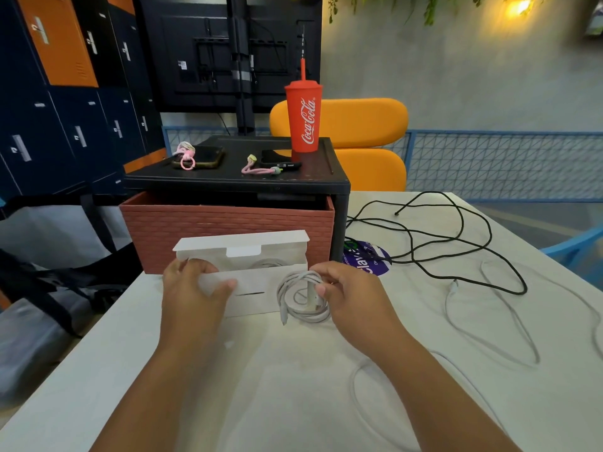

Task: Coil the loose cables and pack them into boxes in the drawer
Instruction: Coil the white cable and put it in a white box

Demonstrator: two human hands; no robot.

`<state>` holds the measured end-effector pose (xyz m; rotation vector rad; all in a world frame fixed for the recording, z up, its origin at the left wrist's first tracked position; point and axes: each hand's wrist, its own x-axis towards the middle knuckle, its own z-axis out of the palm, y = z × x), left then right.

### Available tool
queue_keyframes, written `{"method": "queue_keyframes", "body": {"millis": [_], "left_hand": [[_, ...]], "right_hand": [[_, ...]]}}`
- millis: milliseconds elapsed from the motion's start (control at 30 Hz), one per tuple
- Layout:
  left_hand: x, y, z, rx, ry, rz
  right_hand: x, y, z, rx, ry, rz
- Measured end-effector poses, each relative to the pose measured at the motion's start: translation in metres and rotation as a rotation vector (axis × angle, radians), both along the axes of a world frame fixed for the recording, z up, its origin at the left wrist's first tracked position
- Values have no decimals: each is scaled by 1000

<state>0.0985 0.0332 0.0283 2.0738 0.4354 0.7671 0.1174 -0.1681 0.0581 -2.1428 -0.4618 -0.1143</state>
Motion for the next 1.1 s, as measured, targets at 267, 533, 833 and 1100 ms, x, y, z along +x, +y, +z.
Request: {"method": "queue_keyframes", "body": {"millis": [267,533,833,1100], "left_hand": [[-3,-11,4,-86,-10,-218],[-6,-23,1,-171,47,-504],[-12,-36,0,-84,-34,-582],[-14,-38,-1,-11,-72,-620]], "right_hand": [[-4,-2,4,34,-112,41],[-2,-12,10,259,-358,-8],[-4,-14,15,90,-436,-19],[1,-10,3,-188,-635,-35]]}}
